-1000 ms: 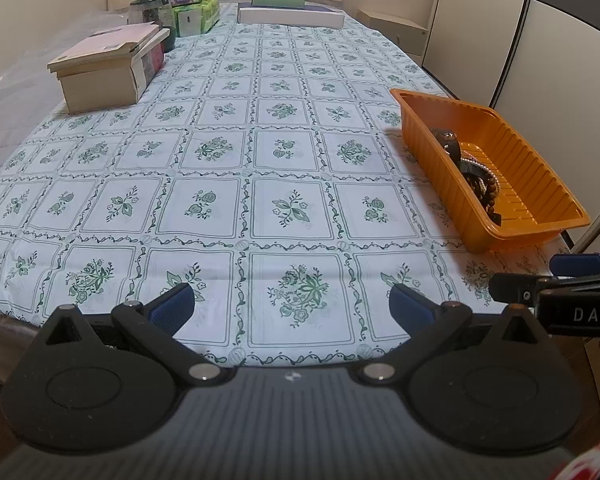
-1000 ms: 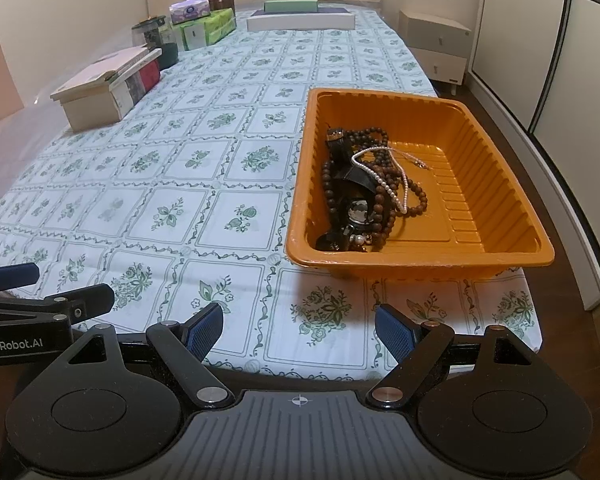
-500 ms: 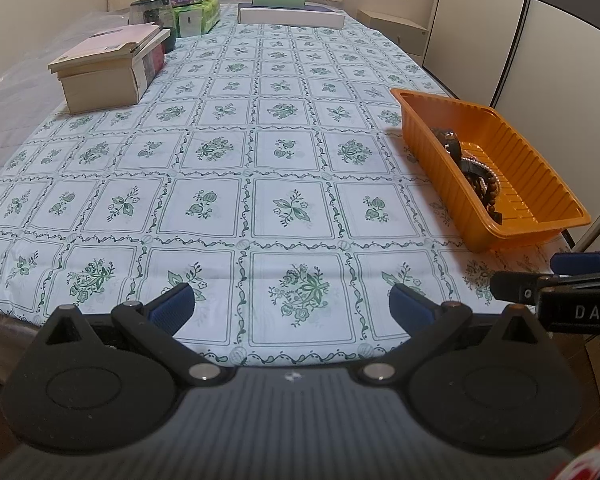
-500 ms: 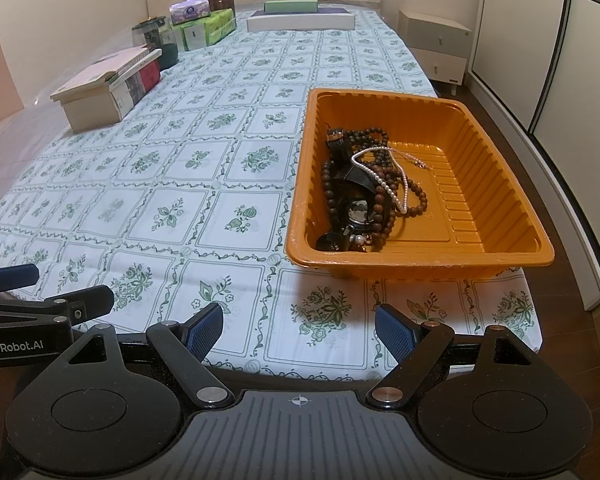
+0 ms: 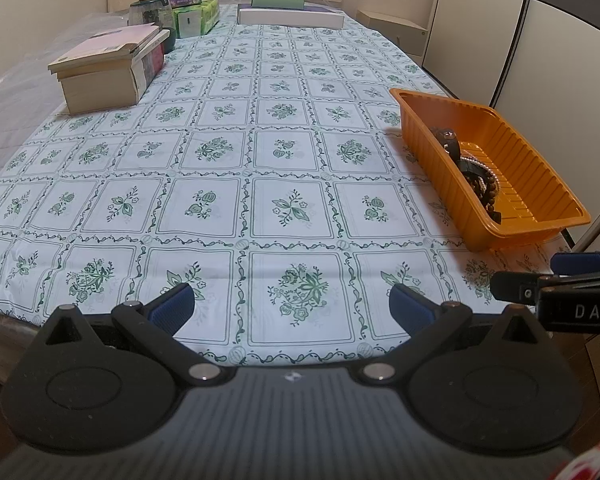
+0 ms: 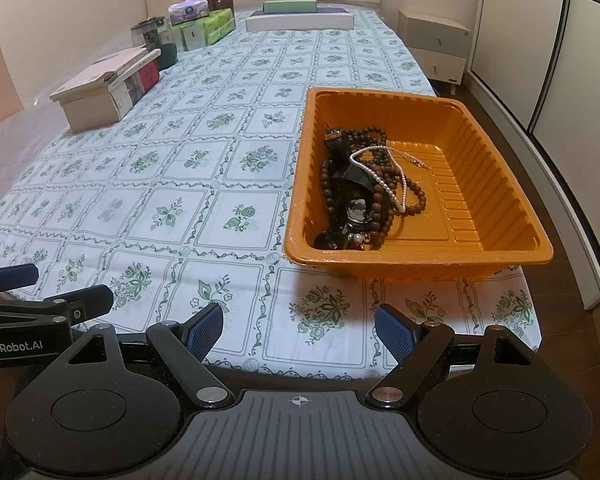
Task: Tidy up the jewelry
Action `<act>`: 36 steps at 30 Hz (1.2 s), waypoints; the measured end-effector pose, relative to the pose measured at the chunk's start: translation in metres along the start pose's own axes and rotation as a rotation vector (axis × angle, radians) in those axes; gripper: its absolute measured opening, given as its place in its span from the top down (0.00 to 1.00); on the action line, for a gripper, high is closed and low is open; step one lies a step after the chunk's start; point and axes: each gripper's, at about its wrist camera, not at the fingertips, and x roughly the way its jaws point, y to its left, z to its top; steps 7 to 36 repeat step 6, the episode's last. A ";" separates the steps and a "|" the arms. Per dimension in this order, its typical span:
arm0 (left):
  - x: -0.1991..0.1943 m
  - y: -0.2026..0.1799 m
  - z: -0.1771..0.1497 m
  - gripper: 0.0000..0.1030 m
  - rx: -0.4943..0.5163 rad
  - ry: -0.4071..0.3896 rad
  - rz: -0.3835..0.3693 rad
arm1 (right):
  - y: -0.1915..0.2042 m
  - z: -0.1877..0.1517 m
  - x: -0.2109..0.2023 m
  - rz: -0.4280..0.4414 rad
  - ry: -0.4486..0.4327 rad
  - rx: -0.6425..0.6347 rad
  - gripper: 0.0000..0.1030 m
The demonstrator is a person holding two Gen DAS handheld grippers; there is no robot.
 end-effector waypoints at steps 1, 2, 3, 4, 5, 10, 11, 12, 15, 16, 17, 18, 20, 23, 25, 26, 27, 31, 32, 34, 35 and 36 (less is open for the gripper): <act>0.000 0.000 0.000 0.00 -0.001 -0.002 0.000 | 0.000 0.000 0.000 0.000 0.000 0.000 0.20; -0.001 -0.001 0.000 0.00 0.000 -0.005 0.001 | 0.000 0.000 0.000 0.001 0.000 0.000 0.20; -0.001 -0.001 0.000 0.00 -0.001 -0.012 0.002 | 0.000 0.000 0.000 0.001 0.000 0.001 0.20; -0.002 -0.001 0.000 0.00 -0.001 -0.015 0.001 | 0.000 0.000 0.000 0.000 0.000 0.000 0.20; -0.002 -0.002 0.000 0.00 0.000 -0.017 0.000 | 0.000 0.000 0.000 0.000 0.000 0.001 0.20; -0.002 -0.003 0.001 0.00 0.002 -0.017 -0.001 | 0.000 0.000 0.000 0.000 0.001 0.001 0.19; -0.002 -0.003 0.001 0.00 0.002 -0.017 -0.001 | 0.000 0.000 0.000 0.000 0.001 0.001 0.19; -0.002 -0.003 0.001 0.00 0.002 -0.017 -0.001 | 0.000 0.000 0.000 0.000 0.001 0.001 0.19; -0.002 -0.003 0.001 0.00 0.002 -0.017 -0.001 | 0.000 0.000 0.000 0.000 0.001 0.001 0.19; -0.002 -0.003 0.001 0.00 0.002 -0.017 -0.001 | 0.000 0.000 0.000 0.000 0.001 0.001 0.19; -0.002 -0.003 0.001 0.00 0.002 -0.017 -0.001 | 0.000 0.000 0.000 0.000 0.001 0.001 0.19; -0.002 -0.003 0.001 0.00 0.002 -0.017 -0.001 | 0.000 0.000 0.000 0.000 0.001 0.001 0.19; -0.002 -0.003 0.001 0.00 0.002 -0.017 -0.001 | 0.000 0.000 0.000 0.000 0.001 0.001 0.19; -0.002 -0.003 0.001 0.00 0.002 -0.017 -0.001 | 0.000 0.000 0.000 0.000 0.001 0.001 0.19; -0.002 -0.003 0.001 0.00 0.002 -0.017 -0.001 | 0.000 0.000 0.000 0.000 0.001 0.001 0.19; -0.002 -0.003 0.001 0.00 0.002 -0.017 -0.001 | 0.000 0.000 0.000 0.000 0.001 0.001 0.19; -0.002 -0.003 0.001 0.00 0.002 -0.017 -0.001 | 0.000 0.000 0.000 0.000 0.001 0.001 0.19; -0.002 -0.003 0.001 0.00 0.002 -0.017 -0.001 | 0.000 0.000 0.000 0.000 0.001 0.001 0.19; -0.002 -0.003 0.001 0.00 0.002 -0.017 -0.001 | 0.000 0.000 0.000 0.000 0.001 0.001 0.19; -0.002 -0.003 0.001 0.00 0.002 -0.017 -0.001 | 0.000 0.000 0.000 0.000 0.001 0.001 0.19; -0.002 -0.003 0.001 0.00 0.002 -0.017 -0.001 | 0.000 0.000 0.000 0.000 0.001 0.001 0.19; -0.002 -0.003 0.001 0.00 0.002 -0.017 -0.001 | 0.000 0.000 0.000 0.000 0.001 0.001 0.19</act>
